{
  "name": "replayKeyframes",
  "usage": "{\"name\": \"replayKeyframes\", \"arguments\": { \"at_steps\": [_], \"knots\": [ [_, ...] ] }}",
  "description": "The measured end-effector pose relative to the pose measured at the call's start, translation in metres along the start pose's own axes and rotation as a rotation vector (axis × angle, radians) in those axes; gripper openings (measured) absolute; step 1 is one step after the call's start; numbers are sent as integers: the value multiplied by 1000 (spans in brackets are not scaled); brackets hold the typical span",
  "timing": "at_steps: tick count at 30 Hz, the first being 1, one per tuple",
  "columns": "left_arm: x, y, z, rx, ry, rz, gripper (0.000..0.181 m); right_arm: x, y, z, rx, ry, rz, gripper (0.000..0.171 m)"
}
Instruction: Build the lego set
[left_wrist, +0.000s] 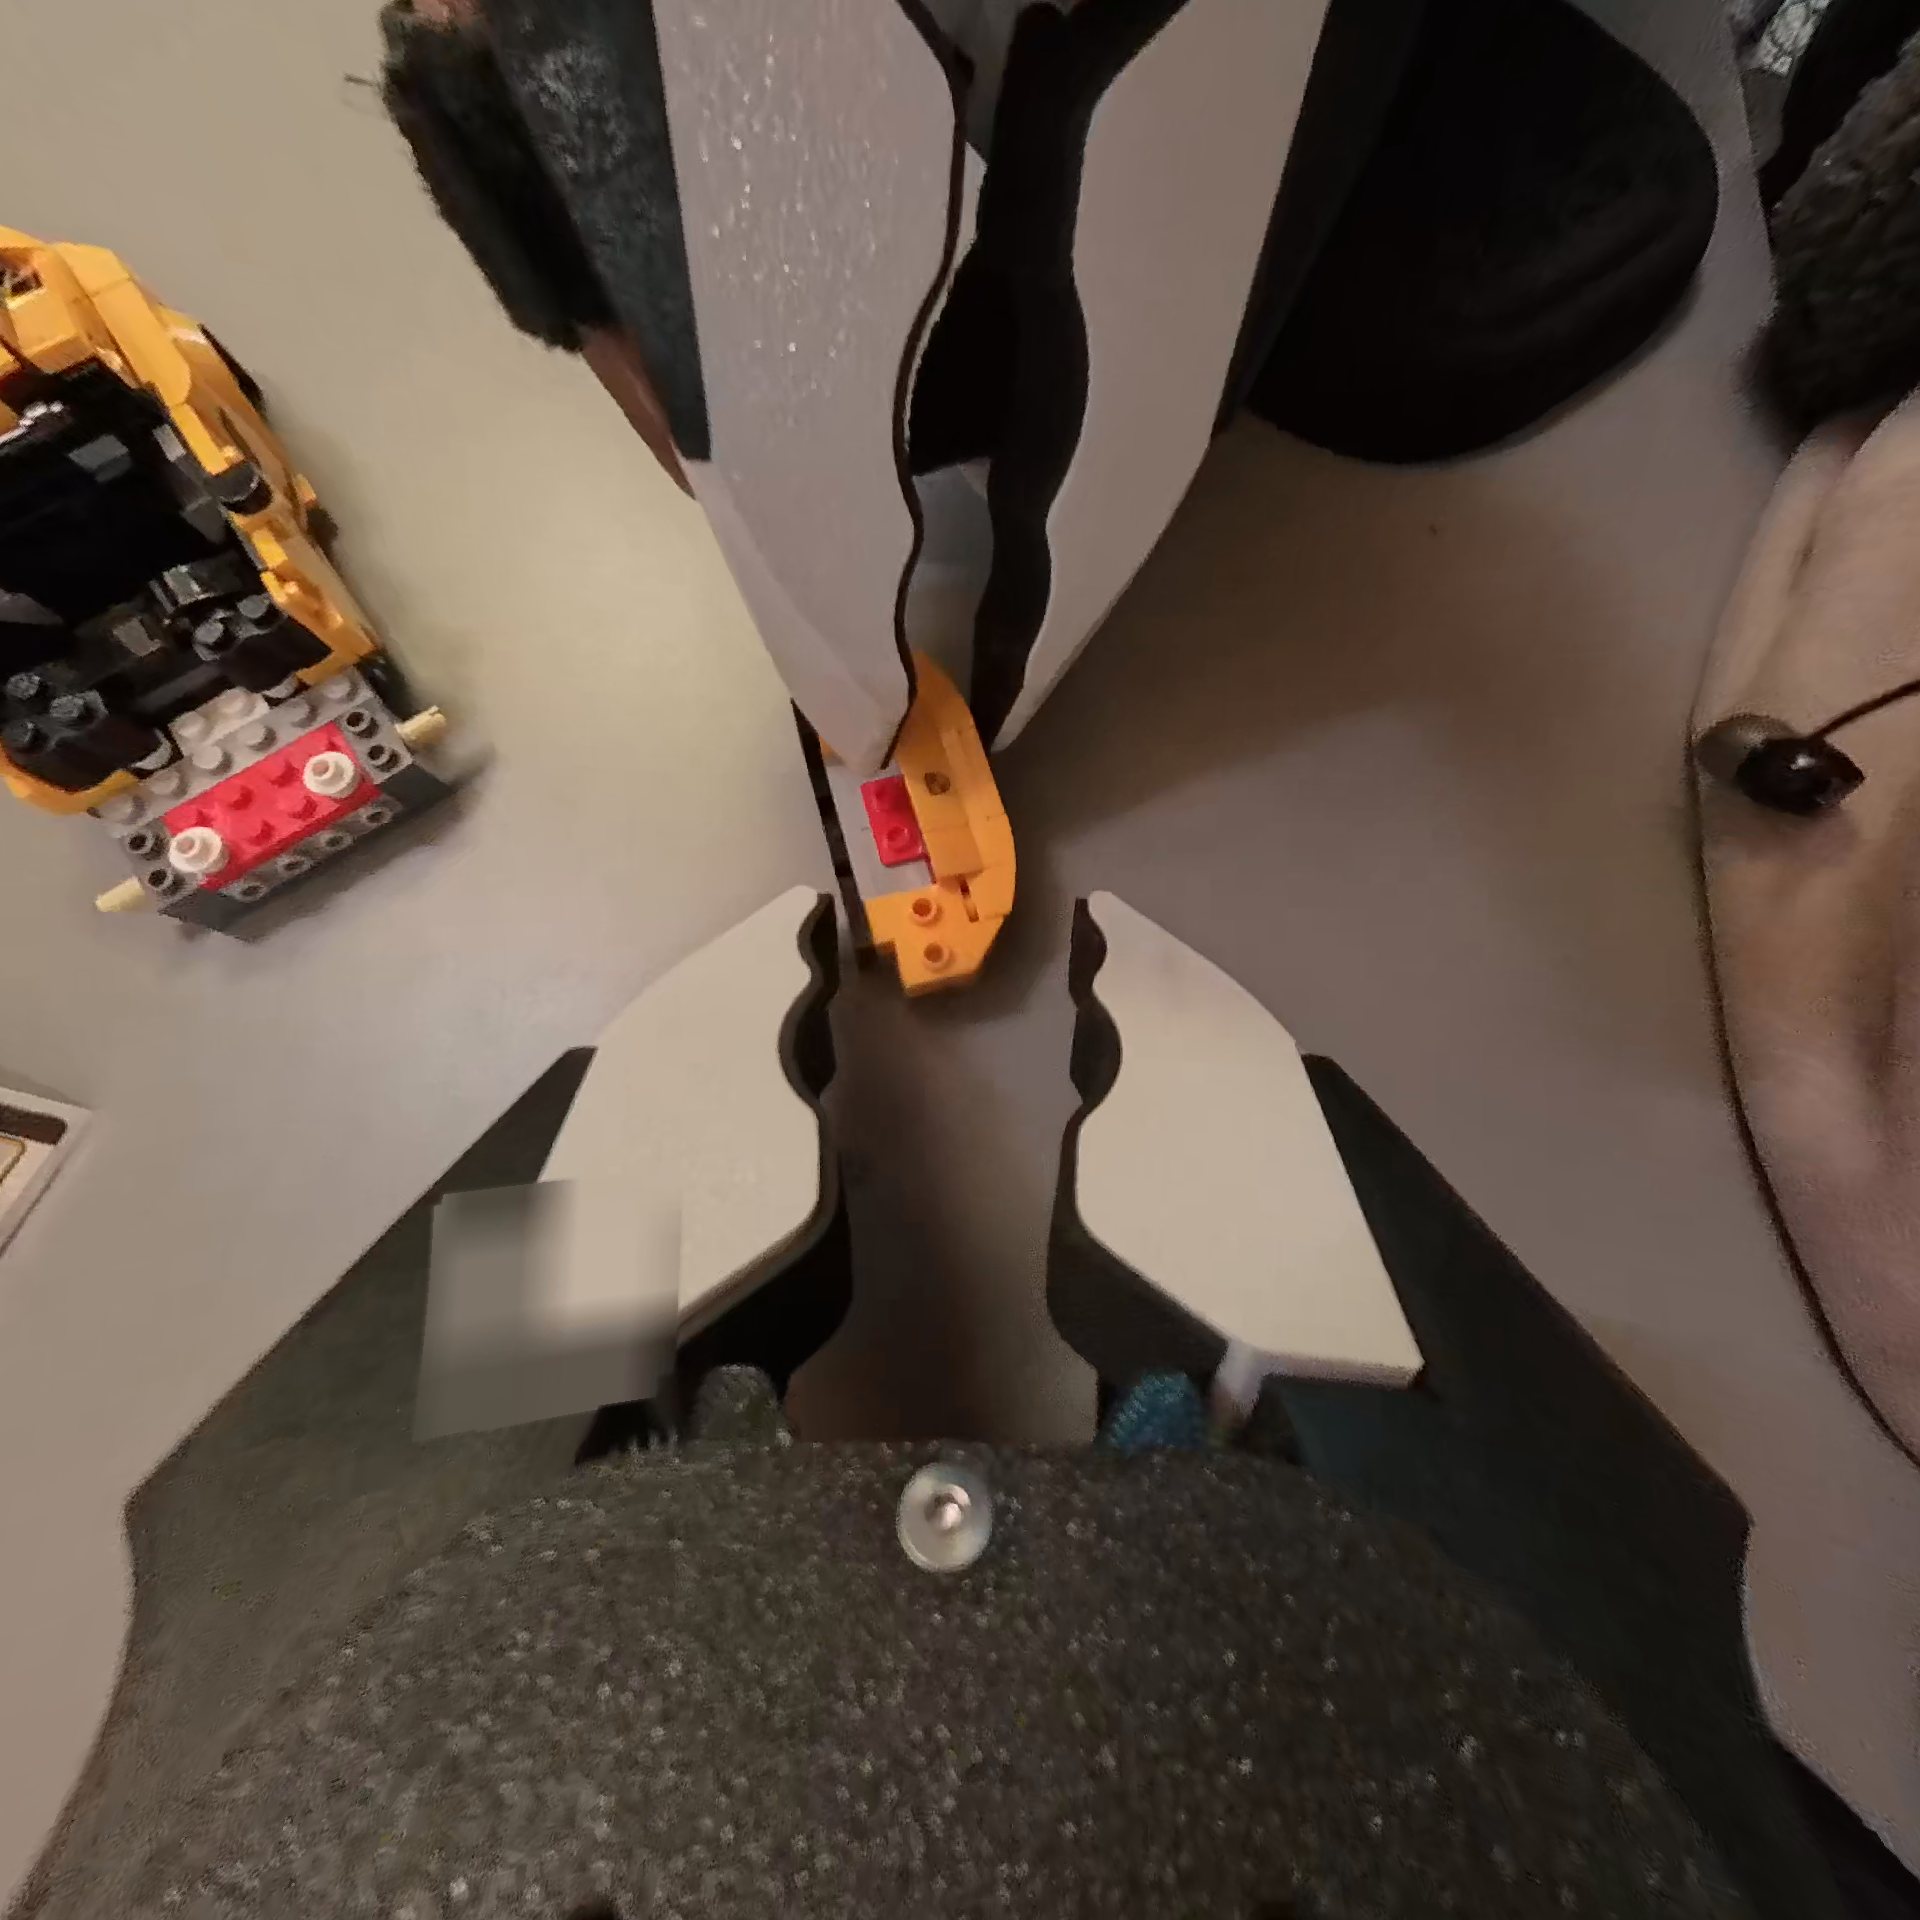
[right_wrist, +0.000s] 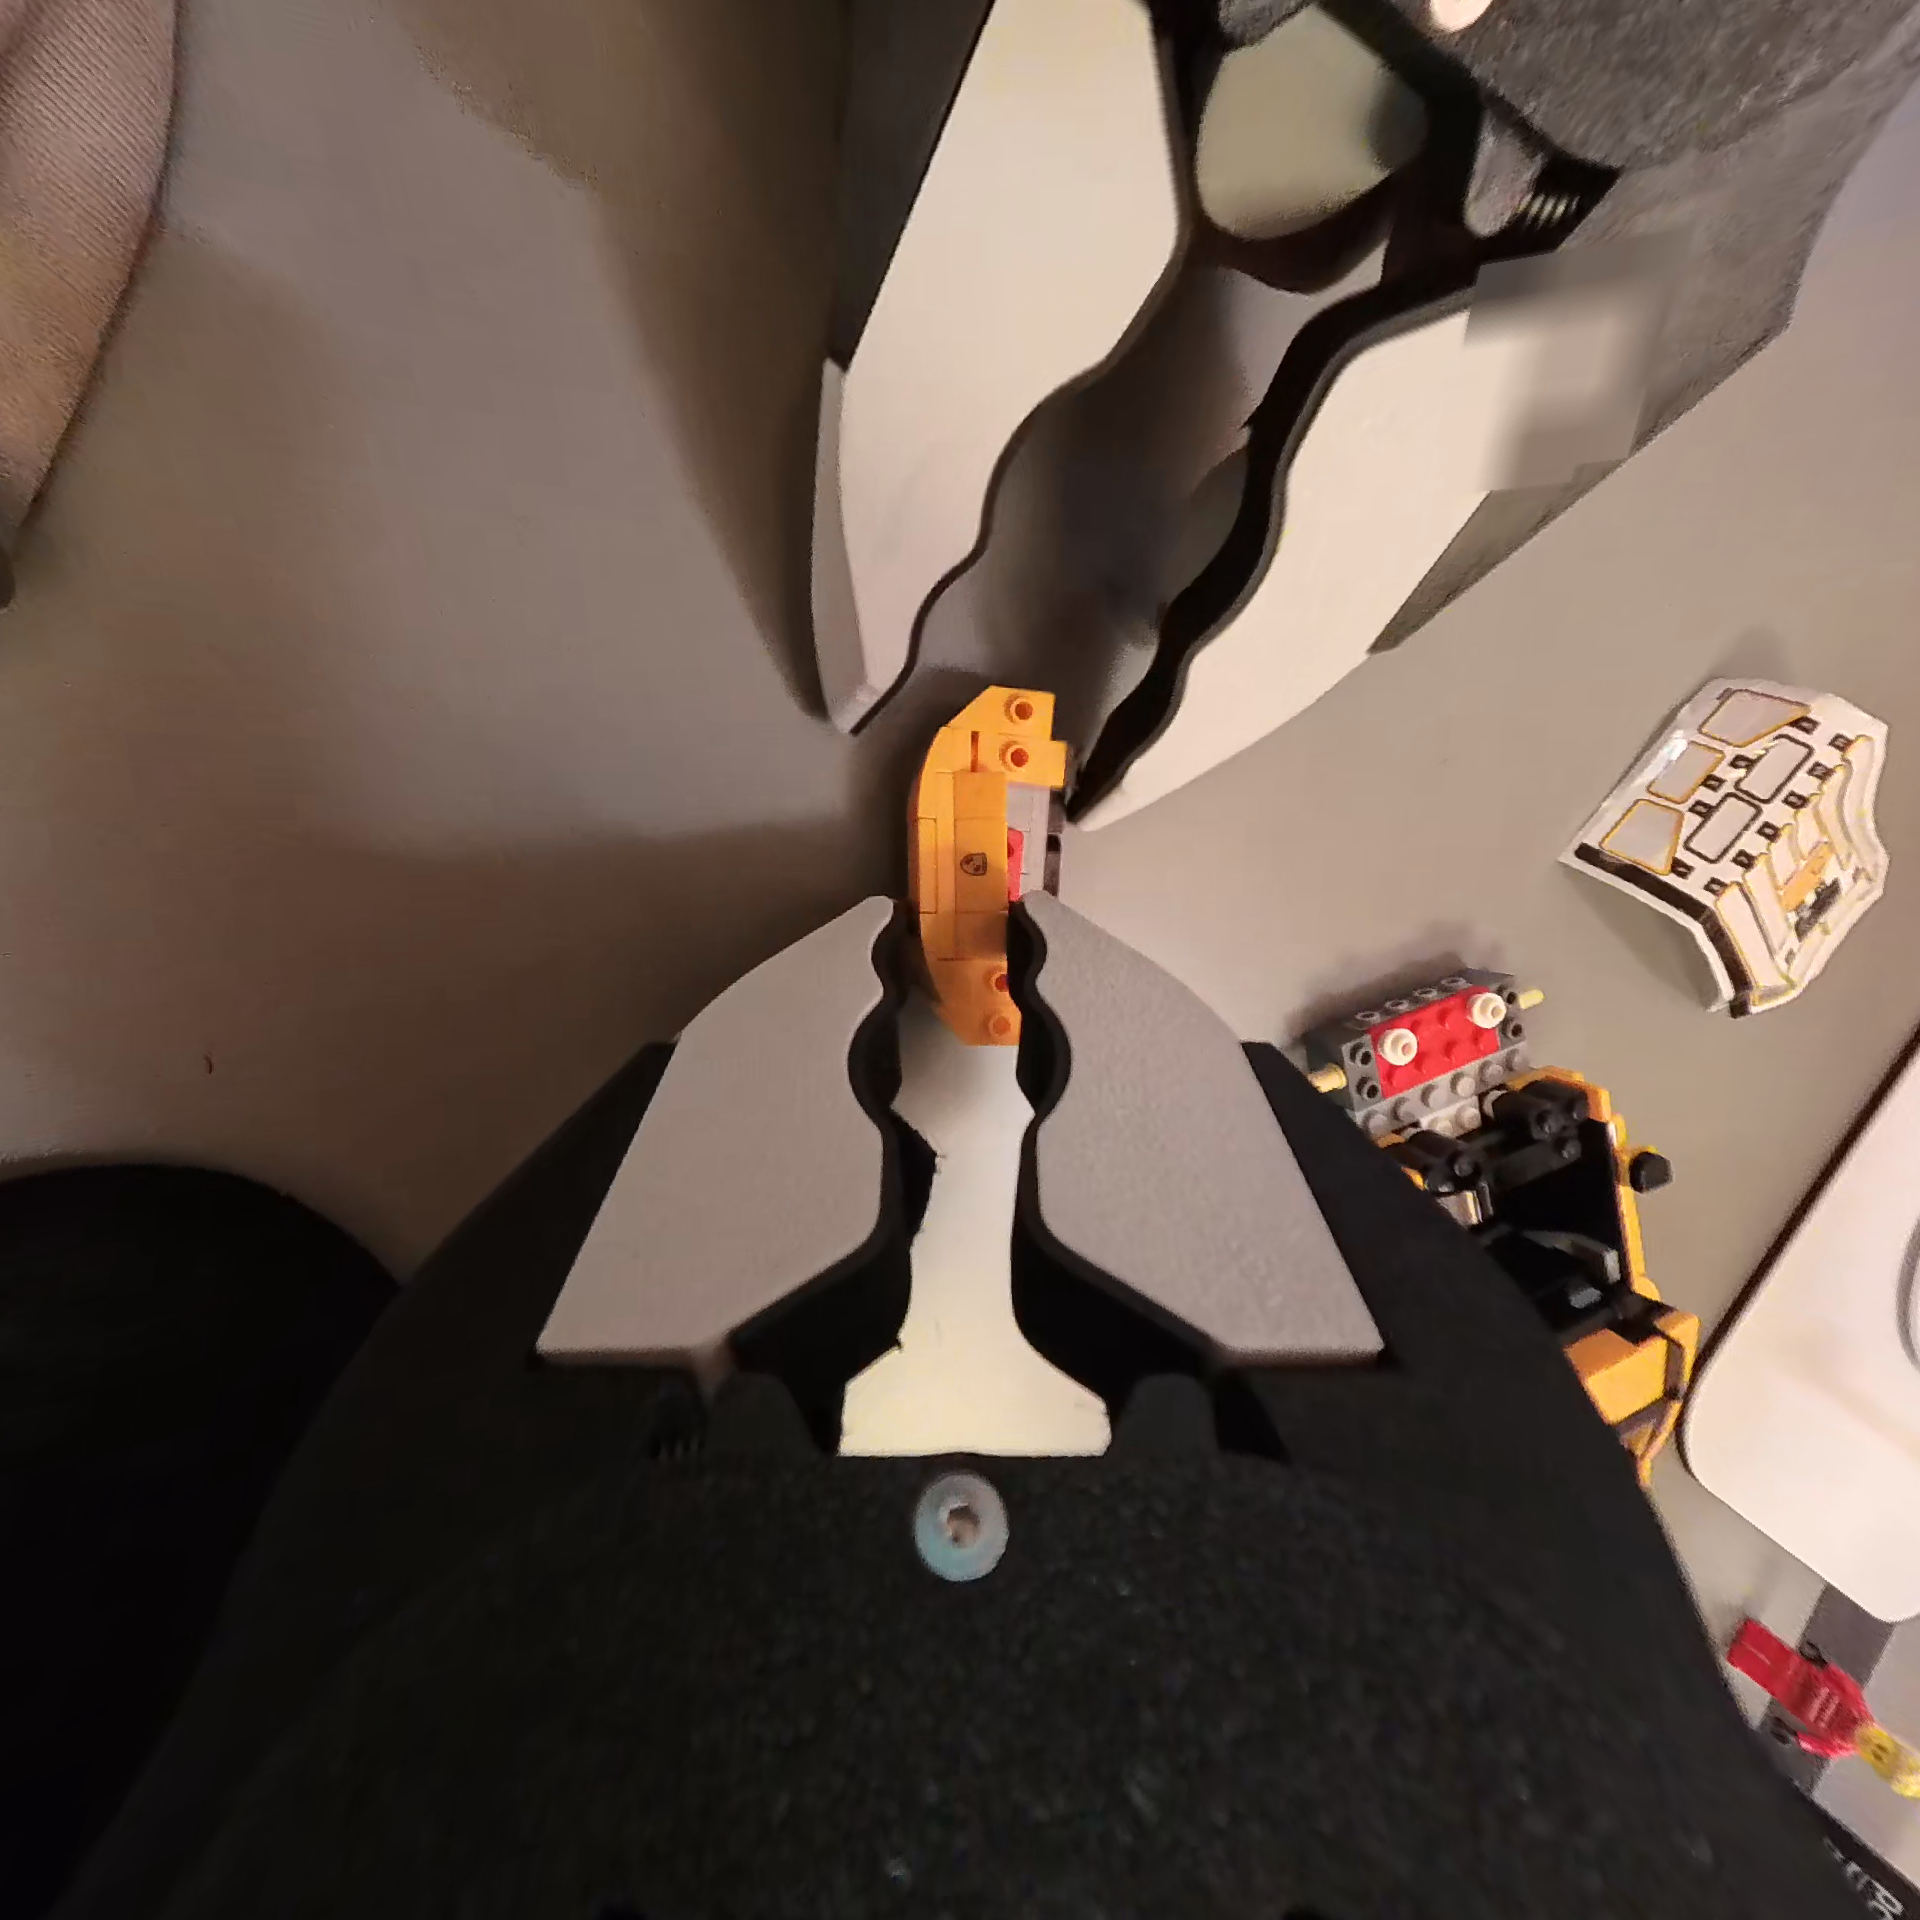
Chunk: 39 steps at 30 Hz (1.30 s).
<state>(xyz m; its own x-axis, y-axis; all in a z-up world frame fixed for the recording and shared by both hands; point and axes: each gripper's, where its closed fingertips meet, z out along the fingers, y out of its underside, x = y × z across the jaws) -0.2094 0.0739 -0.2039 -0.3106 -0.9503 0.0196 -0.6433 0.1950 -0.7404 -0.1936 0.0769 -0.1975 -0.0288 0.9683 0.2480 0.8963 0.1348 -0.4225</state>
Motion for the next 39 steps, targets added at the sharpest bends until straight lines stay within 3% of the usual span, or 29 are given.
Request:
{"name": "replayKeyframes", "arguments": {
  "at_steps": [13, 21, 26, 39],
  "knots": [
    [-7, -2, 6, -9, -34, -36, 32, 1, 4, 5, -31, 22, 25, 18],
    [-6, -1, 4, -10, -35, -21, 32, 9, 1, -17, 140, -2, 177, 31],
    [-5, -1, 3, -7, -26, -27, 32, 7, -11, -25, 300, -6, 189, 21],
    [-5, 0, 3, -4, -21, -29, 33, -6, -1, -10, 228, -17, 173, 14]
  ]
}}
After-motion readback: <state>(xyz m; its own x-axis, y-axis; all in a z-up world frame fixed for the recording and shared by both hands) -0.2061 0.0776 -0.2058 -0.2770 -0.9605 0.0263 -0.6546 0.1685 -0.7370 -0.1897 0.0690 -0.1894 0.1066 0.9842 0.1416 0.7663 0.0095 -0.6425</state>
